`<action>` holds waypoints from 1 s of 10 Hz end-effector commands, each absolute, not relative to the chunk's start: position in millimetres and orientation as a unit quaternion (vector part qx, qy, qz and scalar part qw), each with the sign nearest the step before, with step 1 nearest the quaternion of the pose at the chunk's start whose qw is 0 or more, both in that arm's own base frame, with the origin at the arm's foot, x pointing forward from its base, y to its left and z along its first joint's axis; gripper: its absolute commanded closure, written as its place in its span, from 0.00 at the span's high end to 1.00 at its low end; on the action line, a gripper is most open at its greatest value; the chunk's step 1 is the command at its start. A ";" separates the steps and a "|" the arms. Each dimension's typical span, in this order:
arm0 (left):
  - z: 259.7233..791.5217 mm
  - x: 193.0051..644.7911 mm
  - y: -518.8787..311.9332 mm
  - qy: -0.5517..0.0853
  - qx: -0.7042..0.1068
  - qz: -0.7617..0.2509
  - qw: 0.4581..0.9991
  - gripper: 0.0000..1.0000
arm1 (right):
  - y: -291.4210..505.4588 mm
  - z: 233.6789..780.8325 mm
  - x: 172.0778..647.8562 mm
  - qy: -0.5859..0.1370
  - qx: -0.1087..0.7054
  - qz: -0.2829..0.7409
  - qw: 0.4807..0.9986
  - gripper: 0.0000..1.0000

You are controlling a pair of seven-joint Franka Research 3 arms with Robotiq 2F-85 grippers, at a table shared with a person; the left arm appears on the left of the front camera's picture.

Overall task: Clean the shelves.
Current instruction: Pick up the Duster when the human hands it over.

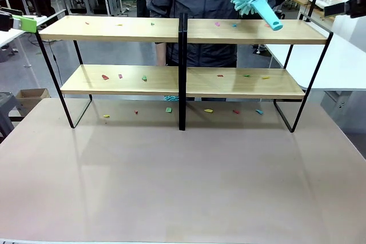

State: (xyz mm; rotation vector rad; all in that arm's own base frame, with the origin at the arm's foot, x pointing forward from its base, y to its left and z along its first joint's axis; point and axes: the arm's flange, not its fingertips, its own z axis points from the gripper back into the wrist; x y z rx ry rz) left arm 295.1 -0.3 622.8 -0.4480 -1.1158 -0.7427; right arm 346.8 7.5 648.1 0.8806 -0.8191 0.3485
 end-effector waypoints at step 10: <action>621.9 295.7 -1.0 -0.511 -0.210 -0.340 0.761 1.00 | 37.2 641.1 506.1 -0.333 0.527 -0.026 0.782 1.00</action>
